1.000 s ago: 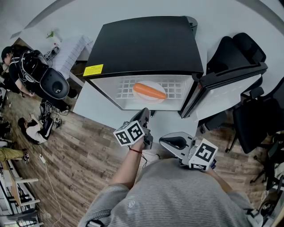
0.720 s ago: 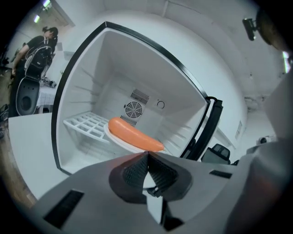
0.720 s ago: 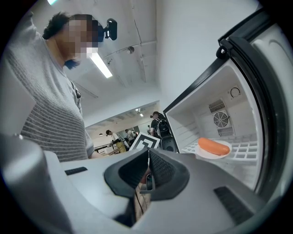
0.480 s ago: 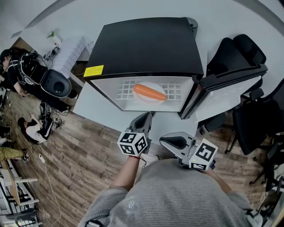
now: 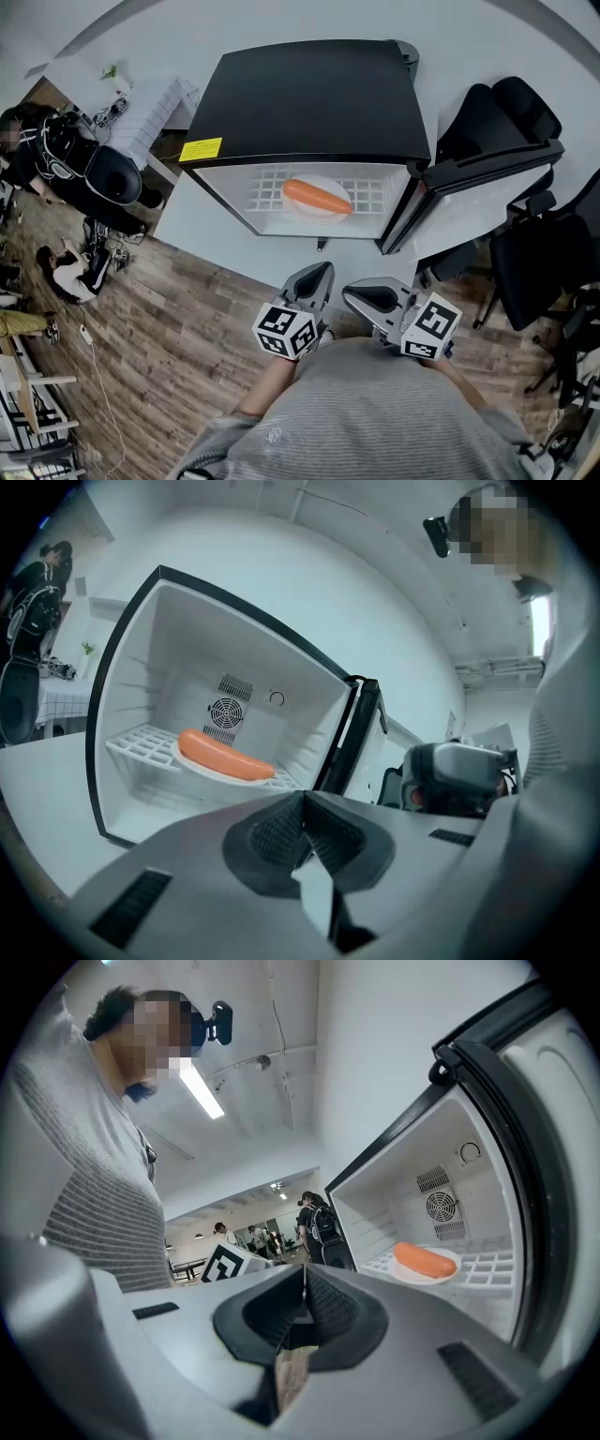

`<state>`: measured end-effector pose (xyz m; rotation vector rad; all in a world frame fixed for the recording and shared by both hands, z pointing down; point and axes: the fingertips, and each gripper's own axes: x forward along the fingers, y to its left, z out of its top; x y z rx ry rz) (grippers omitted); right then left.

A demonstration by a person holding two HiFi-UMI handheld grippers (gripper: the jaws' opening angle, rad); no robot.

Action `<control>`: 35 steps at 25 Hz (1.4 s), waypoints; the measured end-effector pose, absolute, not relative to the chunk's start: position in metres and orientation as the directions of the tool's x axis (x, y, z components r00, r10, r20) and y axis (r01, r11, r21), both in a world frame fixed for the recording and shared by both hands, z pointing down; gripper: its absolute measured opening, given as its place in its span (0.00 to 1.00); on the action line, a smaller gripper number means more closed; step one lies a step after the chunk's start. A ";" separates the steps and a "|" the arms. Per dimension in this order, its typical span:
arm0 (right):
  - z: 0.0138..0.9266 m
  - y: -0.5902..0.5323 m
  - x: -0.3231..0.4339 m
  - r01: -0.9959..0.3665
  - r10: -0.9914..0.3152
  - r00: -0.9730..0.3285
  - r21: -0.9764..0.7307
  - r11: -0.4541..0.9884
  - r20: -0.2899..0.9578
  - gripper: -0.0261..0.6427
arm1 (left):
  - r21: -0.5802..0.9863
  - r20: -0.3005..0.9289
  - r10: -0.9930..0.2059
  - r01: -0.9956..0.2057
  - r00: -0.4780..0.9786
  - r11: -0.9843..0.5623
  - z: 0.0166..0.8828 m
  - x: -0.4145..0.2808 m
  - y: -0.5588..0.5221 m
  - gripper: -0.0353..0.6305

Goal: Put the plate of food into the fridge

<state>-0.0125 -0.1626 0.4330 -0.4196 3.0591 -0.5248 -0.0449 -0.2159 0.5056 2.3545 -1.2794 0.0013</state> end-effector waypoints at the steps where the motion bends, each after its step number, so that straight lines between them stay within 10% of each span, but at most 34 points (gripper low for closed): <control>1: 0.434 -0.163 -0.011 -0.265 -0.267 -0.963 -0.328 0.907 0.039 0.06 | 0.388 0.215 -0.791 -0.794 0.572 -0.469 0.505 -0.043 -0.212 0.07; 35: 0.447 -0.106 -0.071 -0.362 -0.346 -0.932 -0.233 0.902 0.109 0.06 | 0.378 0.201 -0.709 -0.722 0.675 -0.580 0.494 -0.088 -0.135 0.07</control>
